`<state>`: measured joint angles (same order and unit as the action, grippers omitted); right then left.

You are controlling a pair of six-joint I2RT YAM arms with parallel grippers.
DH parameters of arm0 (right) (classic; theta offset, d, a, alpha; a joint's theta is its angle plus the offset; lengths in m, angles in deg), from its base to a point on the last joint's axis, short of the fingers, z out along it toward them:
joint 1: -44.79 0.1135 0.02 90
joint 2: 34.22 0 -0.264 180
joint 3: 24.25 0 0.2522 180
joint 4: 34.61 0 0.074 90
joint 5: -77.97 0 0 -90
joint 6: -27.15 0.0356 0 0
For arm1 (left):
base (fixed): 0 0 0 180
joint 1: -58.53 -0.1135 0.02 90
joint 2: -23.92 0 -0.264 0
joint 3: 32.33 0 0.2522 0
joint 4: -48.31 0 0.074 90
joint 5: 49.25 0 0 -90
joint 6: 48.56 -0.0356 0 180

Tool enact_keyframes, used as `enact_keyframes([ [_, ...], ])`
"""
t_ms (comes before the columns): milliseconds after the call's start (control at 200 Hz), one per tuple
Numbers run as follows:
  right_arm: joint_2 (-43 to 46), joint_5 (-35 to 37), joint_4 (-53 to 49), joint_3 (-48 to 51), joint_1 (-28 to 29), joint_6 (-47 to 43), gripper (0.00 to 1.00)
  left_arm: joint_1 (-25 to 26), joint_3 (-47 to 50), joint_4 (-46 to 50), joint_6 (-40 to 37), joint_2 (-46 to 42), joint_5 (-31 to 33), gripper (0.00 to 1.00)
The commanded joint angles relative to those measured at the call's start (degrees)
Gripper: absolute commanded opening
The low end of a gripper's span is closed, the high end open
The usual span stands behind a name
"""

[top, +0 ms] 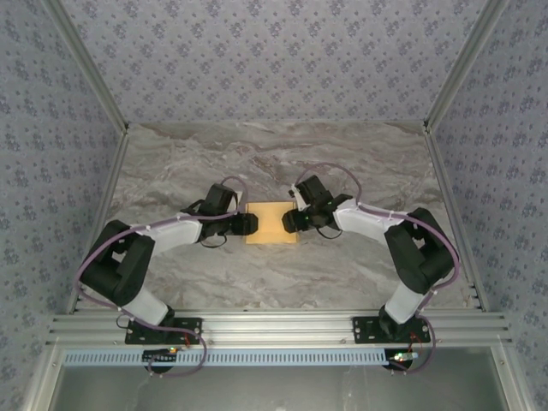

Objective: Fold the paper box

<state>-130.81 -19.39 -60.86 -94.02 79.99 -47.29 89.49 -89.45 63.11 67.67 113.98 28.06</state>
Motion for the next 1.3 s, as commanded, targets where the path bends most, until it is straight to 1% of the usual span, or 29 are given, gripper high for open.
enact_keyframes([
  [0,-1.6,-3.6,1.3,0.1,-1.8,0.7,0.52,-0.1,-0.2,-1.7,1.7,1.8,-2.5,0.59],
  [105,-2.3,-4.4,1.2,-1.8,-3.5,0.0,0.48,-0.1,-1.6,-3.4,2.8,3.0,-4.0,0.59],
  [155,-2.7,-4.4,0.7,-3.0,-4.2,-0.3,0.47,-0.1,-2.2,-4.0,3.2,3.4,-4.1,0.60],
  [255,-3.0,-3.4,-1.4,-5.7,-5.2,-1.4,0.48,0.0,-3.4,-4.6,3.7,3.5,-3.7,0.62],
  [335,-2.2,-1.9,-3.5,-7.3,-5.2,-2.4,0.51,-0.1,-4.2,-4.6,3.6,2.9,-3.2,0.63],
  [415,-0.4,0.0,-5.3,-8.2,-5.1,-3.4,0.55,-0.1,-4.5,-4.1,2.9,1.6,-1.4,0.66],
  [520,2.7,2.3,-7.1,-7.6,-4.8,-4.1,0.59,-0.1,-4.4,-2.4,0.6,-0.7,3.2,0.70],
  [620,6.3,2.9,-6.8,-4.0,-2.8,-3.4,0.61,-0.1,-4.4,-1.2,-1.2,-3.0,7.8,0.74],
  [685,9.2,3.8,-6.9,-0.9,-0.8,-3.1,0.61,-0.3,-4.7,-1.1,-2.4,-3.6,8.0,0.76],
  [760,12.5,5.0,-7.6,2.6,1.1,-2.5,0.62,-0.3,-5.9,-1.1,-3.5,-3.0,6.8,0.78],
  [849,15.3,2.3,-7.6,6.1,3.2,-1.5,0.64,-0.5,-8.0,-1.3,-4.4,-0.9,5.2,0.78],
  [919,15.7,0.1,-6.9,7.9,5.4,-1.0,0.65,-1.0,-10.5,-1.1,-5.6,1.6,3.0,0.78],
  [1024,15.2,-0.1,-5.4,9.3,8.3,-0.8,0.66,-2.0,-15.7,2.0,-8.1,6.4,-0.5,0.78],
  [1199,13.3,-3.2,-2.0,10.0,8.7,-0.1,0.66,-2.8,-23.8,7.8,-12.2,13.2,-3.5,0.77],
  [1294,12.3,-3.9,-1.9,9.9,8.3,-0.1,0.66,-3.3,-27.9,11.5,-13.6,16.6,-7.1,0.76],
])
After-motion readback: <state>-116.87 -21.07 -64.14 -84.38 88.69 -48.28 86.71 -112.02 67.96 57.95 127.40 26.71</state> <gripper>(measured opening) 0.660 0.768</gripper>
